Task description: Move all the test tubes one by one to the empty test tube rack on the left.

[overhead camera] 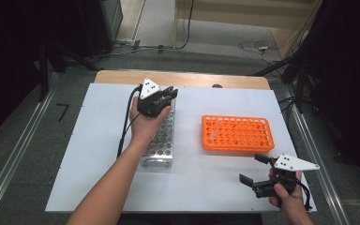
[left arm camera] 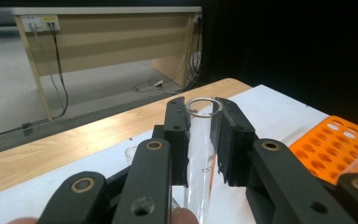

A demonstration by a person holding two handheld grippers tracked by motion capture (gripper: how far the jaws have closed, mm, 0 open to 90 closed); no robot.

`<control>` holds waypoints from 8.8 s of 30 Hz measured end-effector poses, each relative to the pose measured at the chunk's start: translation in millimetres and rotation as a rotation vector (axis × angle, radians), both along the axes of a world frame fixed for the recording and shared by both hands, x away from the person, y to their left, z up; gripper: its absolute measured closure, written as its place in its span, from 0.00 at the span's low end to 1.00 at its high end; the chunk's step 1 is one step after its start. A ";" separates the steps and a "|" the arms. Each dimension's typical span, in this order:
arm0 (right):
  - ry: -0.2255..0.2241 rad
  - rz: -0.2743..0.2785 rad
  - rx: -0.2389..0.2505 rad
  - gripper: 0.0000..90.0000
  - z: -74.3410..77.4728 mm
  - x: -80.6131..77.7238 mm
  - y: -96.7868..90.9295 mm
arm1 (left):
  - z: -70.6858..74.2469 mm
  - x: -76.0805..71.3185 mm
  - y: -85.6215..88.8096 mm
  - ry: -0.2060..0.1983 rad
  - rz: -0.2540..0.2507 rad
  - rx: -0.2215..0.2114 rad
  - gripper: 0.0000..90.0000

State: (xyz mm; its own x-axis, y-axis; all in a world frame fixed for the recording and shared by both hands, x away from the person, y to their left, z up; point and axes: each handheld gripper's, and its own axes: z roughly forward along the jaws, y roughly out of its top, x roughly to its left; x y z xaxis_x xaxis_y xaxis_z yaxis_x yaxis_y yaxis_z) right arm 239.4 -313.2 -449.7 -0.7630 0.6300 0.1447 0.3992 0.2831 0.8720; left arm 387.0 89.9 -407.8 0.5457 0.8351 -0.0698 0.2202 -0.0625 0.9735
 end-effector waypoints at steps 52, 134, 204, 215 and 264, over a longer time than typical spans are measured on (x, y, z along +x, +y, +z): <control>0.008 0.018 0.004 0.00 -1.2 -1.1 0.7 | -23.1 9.4 -0.4 0.200 0.016 0.138 0.75; 0.070 -0.041 -0.092 0.58 -19.7 96.0 98.5 | -34.1 -147.2 66.0 0.165 -0.100 0.009 0.00; -0.051 0.232 -0.027 0.82 20.7 30.8 133.0 | -24.9 -158.9 31.5 0.136 -0.202 0.022 0.00; -0.032 0.300 -0.054 0.82 16.4 18.9 151.7 | -19.1 -165.3 18.4 0.123 -0.266 0.003 0.03; -0.016 0.384 -0.080 0.80 12.9 1.6 178.8 | -16.8 -178.1 -10.4 0.077 -0.403 0.038 0.84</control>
